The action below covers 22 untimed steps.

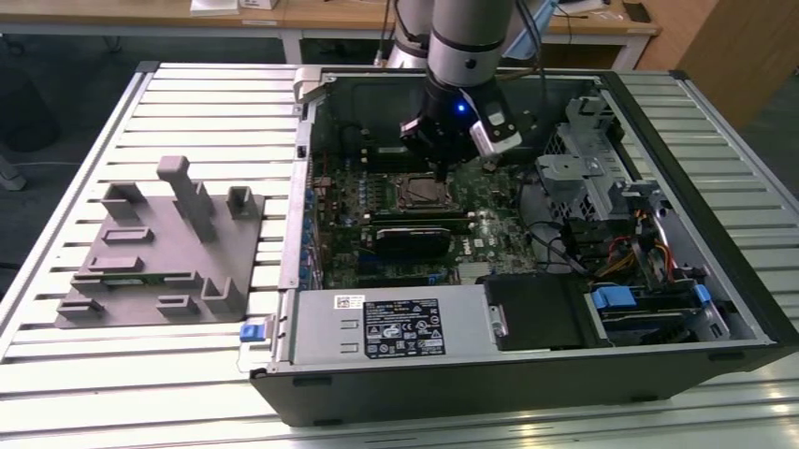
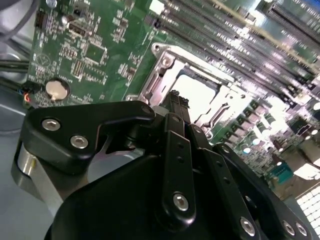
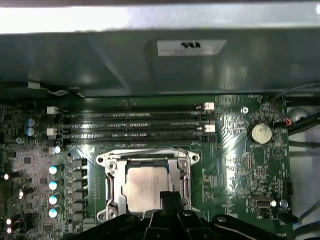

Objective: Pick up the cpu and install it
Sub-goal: 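Install the second cpu locking lever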

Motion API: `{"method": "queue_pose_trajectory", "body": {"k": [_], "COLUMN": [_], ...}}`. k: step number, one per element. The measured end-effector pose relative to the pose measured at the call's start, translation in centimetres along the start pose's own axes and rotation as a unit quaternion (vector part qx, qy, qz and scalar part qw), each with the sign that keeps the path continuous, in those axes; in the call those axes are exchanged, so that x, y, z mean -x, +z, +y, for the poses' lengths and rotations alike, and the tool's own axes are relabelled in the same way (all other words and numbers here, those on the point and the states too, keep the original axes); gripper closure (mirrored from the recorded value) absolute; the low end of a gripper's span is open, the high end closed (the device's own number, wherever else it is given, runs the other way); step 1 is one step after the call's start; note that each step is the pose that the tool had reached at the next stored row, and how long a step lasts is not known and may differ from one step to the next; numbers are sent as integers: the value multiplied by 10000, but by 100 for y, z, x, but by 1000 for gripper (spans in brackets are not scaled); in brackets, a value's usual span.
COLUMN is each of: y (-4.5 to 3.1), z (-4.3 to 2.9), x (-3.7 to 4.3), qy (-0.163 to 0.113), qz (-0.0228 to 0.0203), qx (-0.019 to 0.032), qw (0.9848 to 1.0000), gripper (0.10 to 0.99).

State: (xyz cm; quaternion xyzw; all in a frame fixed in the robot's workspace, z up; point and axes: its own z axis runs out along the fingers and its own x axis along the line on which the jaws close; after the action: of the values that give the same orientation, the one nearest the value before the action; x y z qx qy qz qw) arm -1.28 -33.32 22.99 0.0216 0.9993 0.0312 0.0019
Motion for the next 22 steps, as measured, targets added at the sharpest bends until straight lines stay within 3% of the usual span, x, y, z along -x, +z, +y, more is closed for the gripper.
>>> {"method": "queue_pose_trajectory", "body": {"k": [7, 13, 18, 22], "y": [-3, -10, -130, -158], "z": [-131, -162, -157, -157], "x": [5, 7, 3, 3], "qy": [0, 0, 0, 0], "qz": [0, 0, 0, 0], "qx": [0, -1, 1, 1], "qw": [10000, 10000, 10000, 10000], "gripper": [980, 980, 980, 980]}}
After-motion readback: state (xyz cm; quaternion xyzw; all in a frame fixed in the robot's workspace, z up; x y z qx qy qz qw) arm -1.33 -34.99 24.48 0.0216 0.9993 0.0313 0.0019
